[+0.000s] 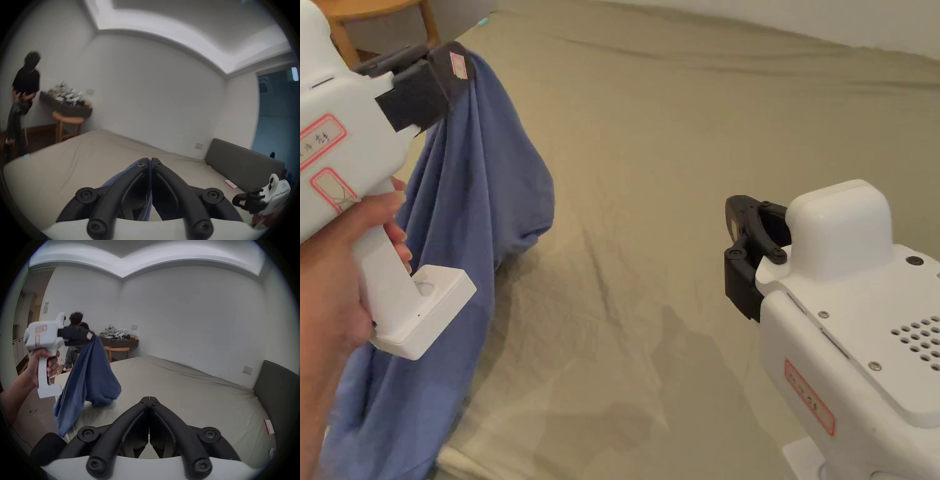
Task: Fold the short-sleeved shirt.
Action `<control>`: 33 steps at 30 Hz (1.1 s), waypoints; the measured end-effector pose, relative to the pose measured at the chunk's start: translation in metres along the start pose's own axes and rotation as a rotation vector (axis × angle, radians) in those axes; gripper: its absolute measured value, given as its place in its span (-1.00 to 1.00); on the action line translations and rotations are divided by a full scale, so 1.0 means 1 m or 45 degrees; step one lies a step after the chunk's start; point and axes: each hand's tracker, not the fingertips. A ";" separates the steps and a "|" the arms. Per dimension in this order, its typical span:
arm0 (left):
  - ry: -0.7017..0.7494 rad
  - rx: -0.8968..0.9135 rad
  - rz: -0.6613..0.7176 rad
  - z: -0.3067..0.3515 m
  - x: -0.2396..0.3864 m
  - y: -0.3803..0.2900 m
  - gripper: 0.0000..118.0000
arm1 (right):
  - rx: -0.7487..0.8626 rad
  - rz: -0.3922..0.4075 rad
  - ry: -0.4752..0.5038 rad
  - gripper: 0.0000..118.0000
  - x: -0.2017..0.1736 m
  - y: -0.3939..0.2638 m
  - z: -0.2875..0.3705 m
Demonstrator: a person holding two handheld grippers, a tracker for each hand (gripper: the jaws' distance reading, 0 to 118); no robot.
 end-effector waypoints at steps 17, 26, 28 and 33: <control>-0.407 -0.365 -0.444 -0.147 0.232 -0.079 -1.00 | -0.007 -0.047 -0.514 -0.97 0.128 -0.039 0.120; -0.242 -0.931 -0.544 -0.210 0.225 -0.281 -1.00 | -0.199 -0.118 -0.593 -0.97 0.167 -0.090 0.123; -0.242 -1.015 -0.518 -0.205 0.215 -0.298 -1.00 | -0.224 -0.137 -0.593 -0.97 0.172 -0.097 0.120; -0.115 -0.946 -0.363 -0.179 0.187 -0.278 -1.00 | -0.235 -0.179 -0.573 -0.97 0.176 -0.099 0.112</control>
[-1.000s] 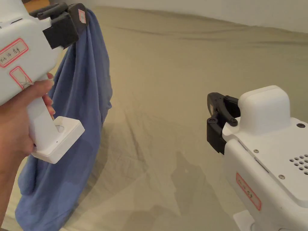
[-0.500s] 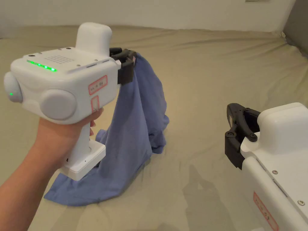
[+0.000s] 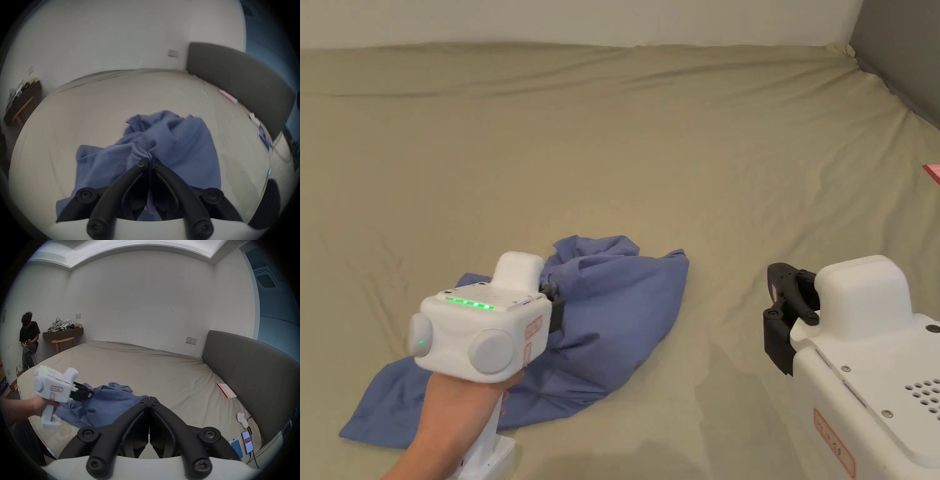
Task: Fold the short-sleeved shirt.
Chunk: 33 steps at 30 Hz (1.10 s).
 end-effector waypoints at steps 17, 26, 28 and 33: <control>0.180 0.989 0.426 0.267 -0.034 0.013 1.00 | 0.203 0.076 0.164 -0.97 -0.058 0.061 0.008; 0.577 0.951 -0.022 0.277 0.006 -0.008 1.00 | 0.254 0.100 0.237 -0.97 -0.081 0.069 0.020; 0.621 0.914 0.006 0.274 0.009 -0.012 1.00 | 0.254 0.116 0.235 -0.97 -0.084 0.066 0.021; 0.808 0.798 -0.018 0.261 0.011 -0.013 -1.00 | 0.239 0.126 0.237 -0.97 -0.084 0.062 0.020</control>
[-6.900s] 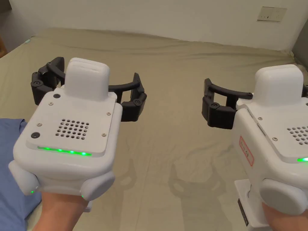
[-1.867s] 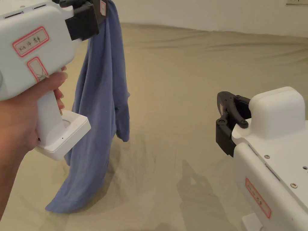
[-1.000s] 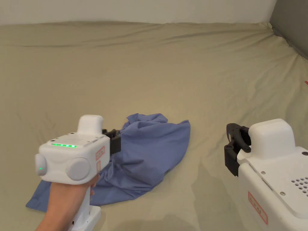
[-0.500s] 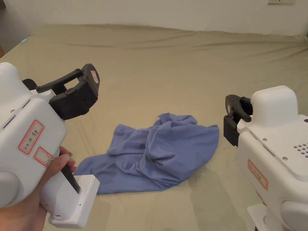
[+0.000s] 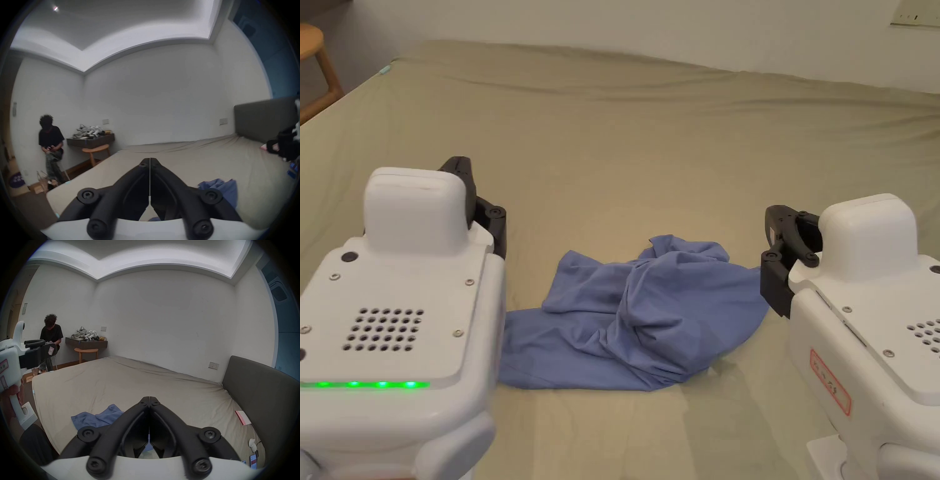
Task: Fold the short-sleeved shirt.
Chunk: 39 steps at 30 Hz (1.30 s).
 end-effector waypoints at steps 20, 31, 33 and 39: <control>-0.168 -0.404 -0.029 -0.049 -0.001 -0.075 -1.00 | -0.090 0.059 0.002 -0.97 -0.009 -0.031 -0.033; -0.193 -1.028 0.099 -0.128 -0.037 -0.192 -1.00 | -0.194 0.006 -0.036 -0.97 0.012 -0.061 -0.048; -0.188 -1.077 0.038 -0.138 -0.032 -0.202 -0.63 | -0.220 -0.006 -0.039 -0.97 0.015 -0.066 -0.050; -0.164 -1.130 0.023 -0.165 -0.029 -0.232 0.88 | -0.250 -0.017 -0.064 -0.97 0.026 -0.073 -0.049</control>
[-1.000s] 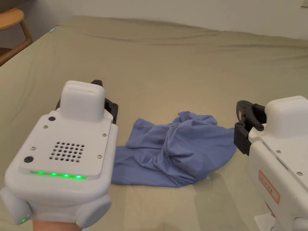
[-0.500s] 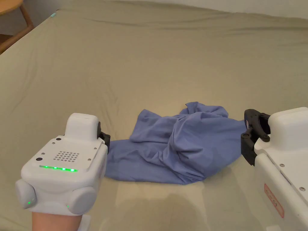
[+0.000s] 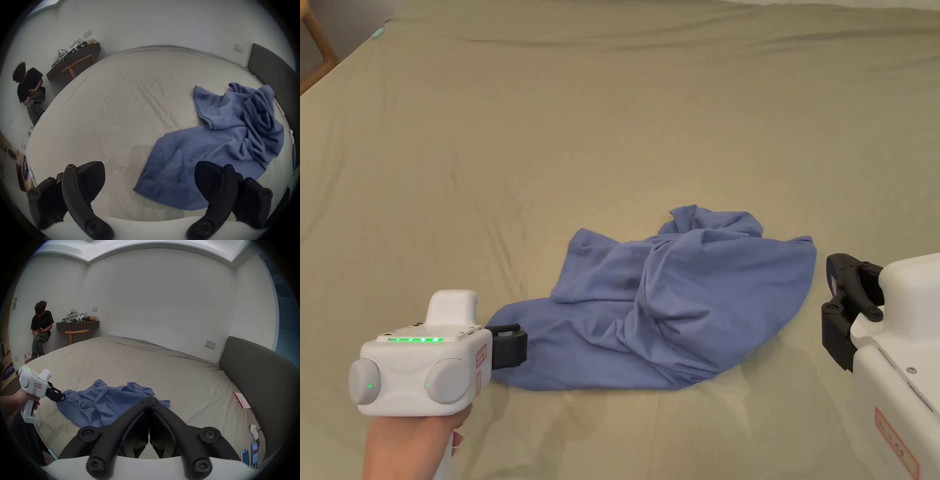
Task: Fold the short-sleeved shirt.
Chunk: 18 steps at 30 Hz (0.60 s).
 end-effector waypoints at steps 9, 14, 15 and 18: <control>-0.108 -0.066 0.018 0.011 0.014 -0.001 -0.37 | -0.037 -0.018 -0.002 -0.97 0.008 -0.002 -0.009; -0.102 0.086 -0.120 0.023 0.032 -0.001 -0.97 | -0.072 -0.003 0.006 -0.97 0.018 -0.004 -0.030; -0.138 0.115 -0.096 0.035 0.039 0.001 -0.97 | -0.087 0.001 0.010 -0.97 0.023 -0.003 -0.040; -0.102 0.213 -0.054 0.063 0.034 0.006 -0.97 | -0.197 0.010 0.022 -0.97 0.045 -0.002 -0.083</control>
